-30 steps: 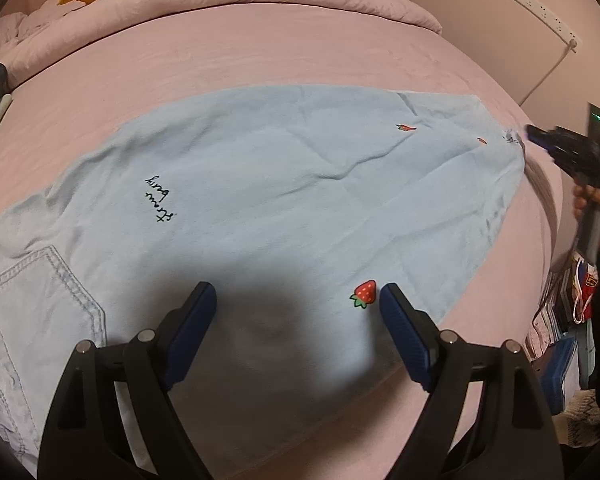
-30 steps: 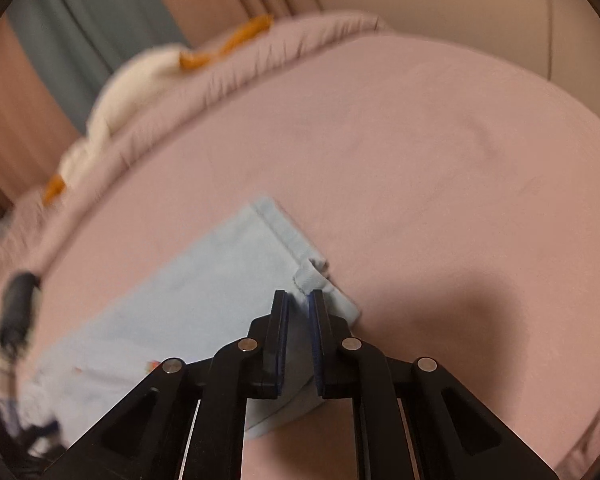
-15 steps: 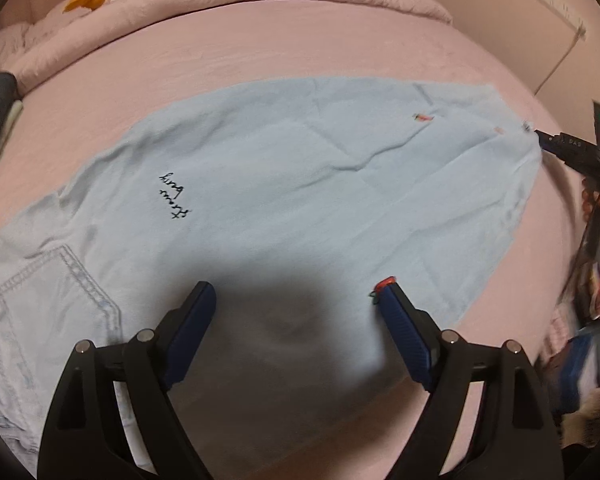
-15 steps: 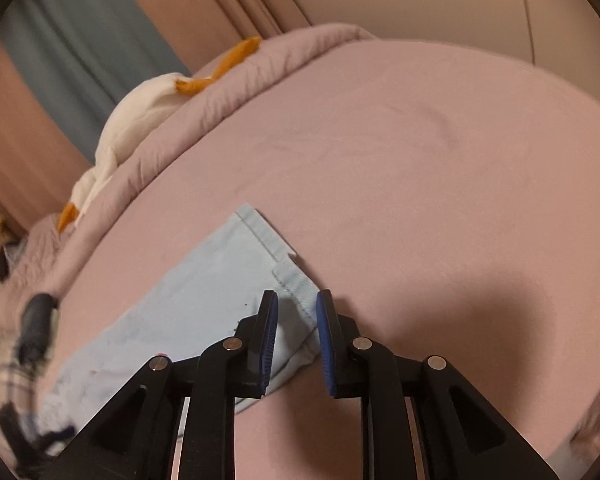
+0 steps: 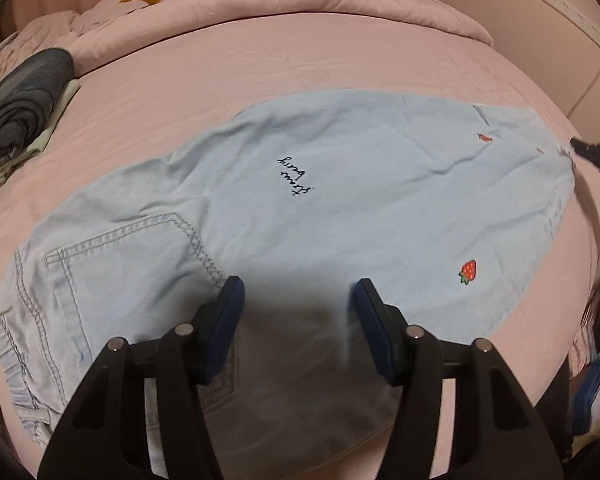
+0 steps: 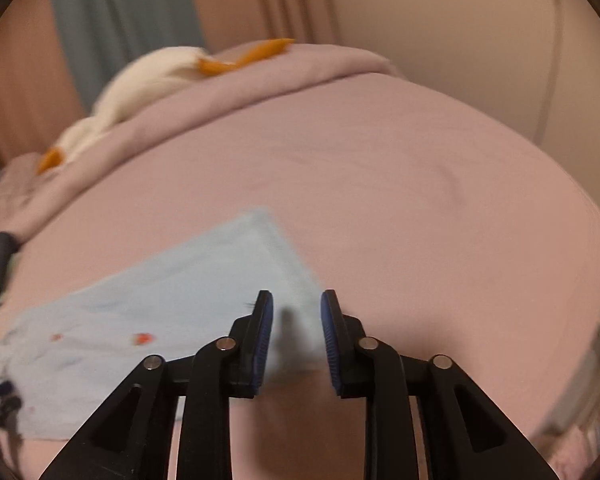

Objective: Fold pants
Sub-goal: 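Grasp the pant leg hem with the right tool and lift it, then carry the held leg hem with the right tool over onto the waistband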

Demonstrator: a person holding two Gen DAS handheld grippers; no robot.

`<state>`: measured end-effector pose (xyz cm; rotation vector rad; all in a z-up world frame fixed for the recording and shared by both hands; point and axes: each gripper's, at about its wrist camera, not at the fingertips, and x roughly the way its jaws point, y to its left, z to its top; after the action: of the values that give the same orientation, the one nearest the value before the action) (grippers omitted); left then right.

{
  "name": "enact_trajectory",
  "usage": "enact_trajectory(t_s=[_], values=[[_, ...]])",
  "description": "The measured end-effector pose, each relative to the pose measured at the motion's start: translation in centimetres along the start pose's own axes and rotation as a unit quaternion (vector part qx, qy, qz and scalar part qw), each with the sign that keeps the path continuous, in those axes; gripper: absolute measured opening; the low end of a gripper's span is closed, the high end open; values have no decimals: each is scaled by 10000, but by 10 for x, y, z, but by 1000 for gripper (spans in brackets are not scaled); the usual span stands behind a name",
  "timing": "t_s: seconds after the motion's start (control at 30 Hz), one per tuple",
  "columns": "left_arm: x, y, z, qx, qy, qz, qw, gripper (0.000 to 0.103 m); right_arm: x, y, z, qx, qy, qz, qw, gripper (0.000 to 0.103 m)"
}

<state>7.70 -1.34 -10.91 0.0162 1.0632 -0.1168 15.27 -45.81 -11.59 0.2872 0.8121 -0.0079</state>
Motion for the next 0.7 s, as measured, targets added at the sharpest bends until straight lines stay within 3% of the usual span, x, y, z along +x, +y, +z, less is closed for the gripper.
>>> enact_trajectory(t_s=[0.07,0.17,0.23,0.3,0.33,0.37,0.43,0.53,0.7], values=[[2,-1,0,7,-7,50,10000,57,9,11,-2,-137,103,271,9995,31],[-2,7,-5,-88,-5,33,10000,50,43,20,-15,-464,764,32,9960,32],[-4,16,-3,-240,13,-24,9997,44,45,19,-18,-667,540,30,9963,32],[-7,18,-1,-384,51,-155,9991,44,40,15,-12,-470,570,116,9972,32],[-7,15,2,-430,74,-213,9988,51,30,8,-8,-207,460,247,9984,34],[-10,12,3,-475,84,-282,9984,68,21,-2,-8,76,345,385,9986,37],[-18,6,5,-484,-66,-117,9987,94,4,-25,-10,889,179,740,9931,58],[-26,-4,12,-456,-261,-297,9982,94,-7,-54,-30,1709,327,1077,9788,59],[-26,-27,25,-408,-322,-784,9956,94,-1,-62,-69,2405,713,1547,9556,59]])
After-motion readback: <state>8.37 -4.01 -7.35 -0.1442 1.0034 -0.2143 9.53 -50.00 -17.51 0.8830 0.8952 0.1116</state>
